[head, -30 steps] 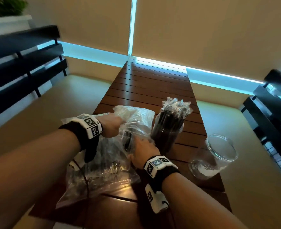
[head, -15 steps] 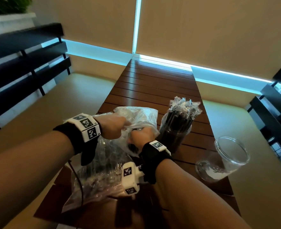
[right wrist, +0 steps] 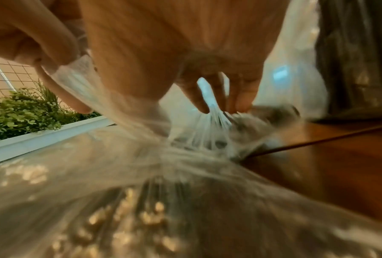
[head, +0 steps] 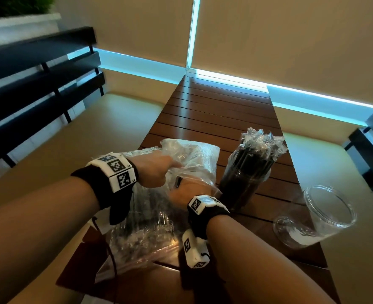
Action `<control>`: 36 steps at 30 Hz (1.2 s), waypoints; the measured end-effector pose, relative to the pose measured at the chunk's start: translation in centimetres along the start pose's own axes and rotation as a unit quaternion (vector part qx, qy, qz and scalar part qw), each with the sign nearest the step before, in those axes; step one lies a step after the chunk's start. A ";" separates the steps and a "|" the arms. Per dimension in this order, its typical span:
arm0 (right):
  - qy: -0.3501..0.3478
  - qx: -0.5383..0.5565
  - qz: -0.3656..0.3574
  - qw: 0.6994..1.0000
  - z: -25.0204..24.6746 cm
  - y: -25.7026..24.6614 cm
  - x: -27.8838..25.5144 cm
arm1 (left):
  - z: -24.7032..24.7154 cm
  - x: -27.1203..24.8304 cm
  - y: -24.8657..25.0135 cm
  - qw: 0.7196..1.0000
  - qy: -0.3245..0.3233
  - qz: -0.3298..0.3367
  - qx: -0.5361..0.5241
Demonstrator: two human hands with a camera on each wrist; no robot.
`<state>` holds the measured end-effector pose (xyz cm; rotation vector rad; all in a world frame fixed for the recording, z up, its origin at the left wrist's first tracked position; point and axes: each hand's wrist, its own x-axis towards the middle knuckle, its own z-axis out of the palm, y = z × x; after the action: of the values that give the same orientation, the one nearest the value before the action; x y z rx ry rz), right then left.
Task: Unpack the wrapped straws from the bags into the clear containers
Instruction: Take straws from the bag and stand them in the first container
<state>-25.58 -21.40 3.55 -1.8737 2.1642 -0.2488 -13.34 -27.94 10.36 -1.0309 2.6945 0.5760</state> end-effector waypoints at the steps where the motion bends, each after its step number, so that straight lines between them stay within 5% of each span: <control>1: -0.038 0.013 0.009 0.999 0.2 0.1 0.1 | 0.1 0.1 0.2 1.000 -0.003 0.001 -0.002; 4: -0.101 0.019 0.059 0.993 1.3 0.4 0.8 | 0.4 0.2 0.9 1.000 -0.011 0.012 -0.005; 12: -0.084 0.002 0.038 0.996 2.0 2.3 0.5 | 0.2 0.5 1.9 1.000 -0.029 -0.010 0.005; 18: -0.166 0.066 0.089 0.980 -0.5 1.7 1.7 | 0.1 0.8 2.1 1.000 0.018 -0.007 0.024; 23: -0.097 0.138 0.162 0.972 -2.4 2.6 0.8 | -0.6 1.0 2.0 0.997 0.070 -0.008 0.023; 28: -0.063 0.101 0.162 0.980 0.5 3.3 0.0 | -0.7 0.8 2.4 0.998 0.050 0.011 0.032; 33: -0.090 0.064 0.181 0.977 2.1 2.8 0.2 | -0.1 0.9 1.9 0.998 0.055 0.021 0.030; 36: -0.093 0.142 0.186 0.968 0.4 3.1 0.6 | 0.2 1.2 1.7 0.997 0.058 0.016 0.050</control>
<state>-28.41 -21.49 2.17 -1.2588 2.1643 -0.2751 -15.36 -27.44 10.30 -1.0271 2.8117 0.3945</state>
